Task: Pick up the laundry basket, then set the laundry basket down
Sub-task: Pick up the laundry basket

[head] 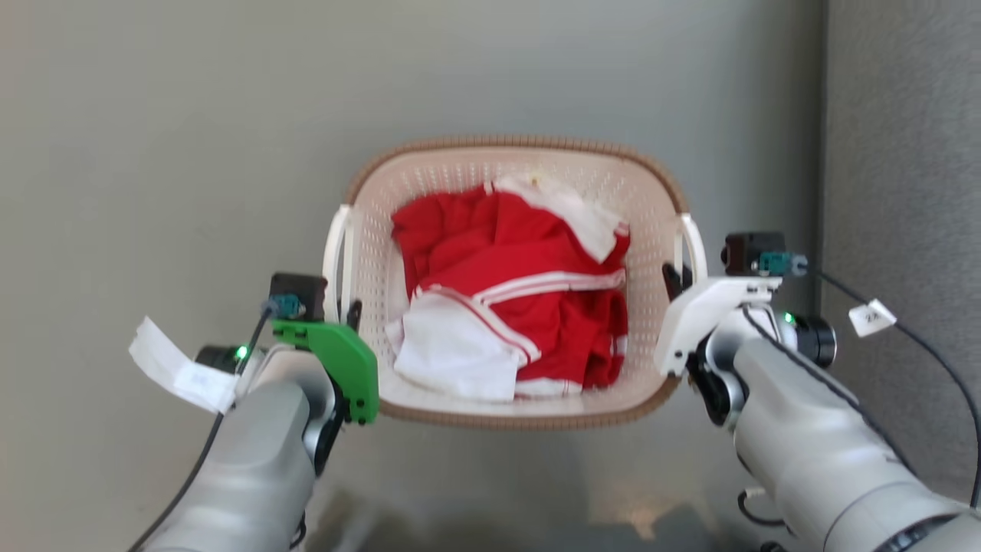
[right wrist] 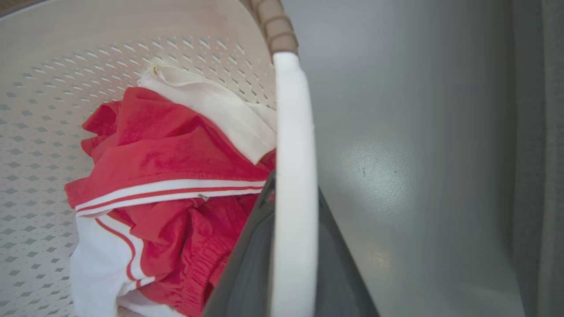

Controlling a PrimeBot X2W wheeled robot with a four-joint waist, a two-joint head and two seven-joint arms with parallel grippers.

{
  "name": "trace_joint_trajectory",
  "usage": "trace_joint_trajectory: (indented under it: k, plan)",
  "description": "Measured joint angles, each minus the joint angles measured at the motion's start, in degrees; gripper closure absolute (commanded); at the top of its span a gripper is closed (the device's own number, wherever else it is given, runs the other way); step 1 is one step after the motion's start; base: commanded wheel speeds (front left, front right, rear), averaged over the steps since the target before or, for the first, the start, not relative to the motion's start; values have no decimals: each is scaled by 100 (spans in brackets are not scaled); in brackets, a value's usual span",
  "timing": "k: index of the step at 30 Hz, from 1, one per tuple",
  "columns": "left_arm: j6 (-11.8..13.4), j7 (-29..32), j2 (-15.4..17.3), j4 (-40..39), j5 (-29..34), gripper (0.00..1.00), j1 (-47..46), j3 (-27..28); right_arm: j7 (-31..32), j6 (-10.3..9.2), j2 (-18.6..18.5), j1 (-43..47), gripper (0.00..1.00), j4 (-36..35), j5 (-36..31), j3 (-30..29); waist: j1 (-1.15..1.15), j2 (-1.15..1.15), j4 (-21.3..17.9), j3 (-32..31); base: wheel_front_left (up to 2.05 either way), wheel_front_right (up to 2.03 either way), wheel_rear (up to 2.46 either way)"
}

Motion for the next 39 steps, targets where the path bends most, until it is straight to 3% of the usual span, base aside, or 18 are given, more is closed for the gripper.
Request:
trace_joint_trajectory:
  k: [27,39]
  plan:
    - [66,333,4,124,-608,100,1329,-391,323,41,1,1369,100,-170,821,845,0,0,-27,-2096,0,0,0]
    - [145,524,21,125,-798,100,1818,-553,479,-66,-4,1889,100,-292,1118,1183,-1,0,-62,-3010,0,0,0]
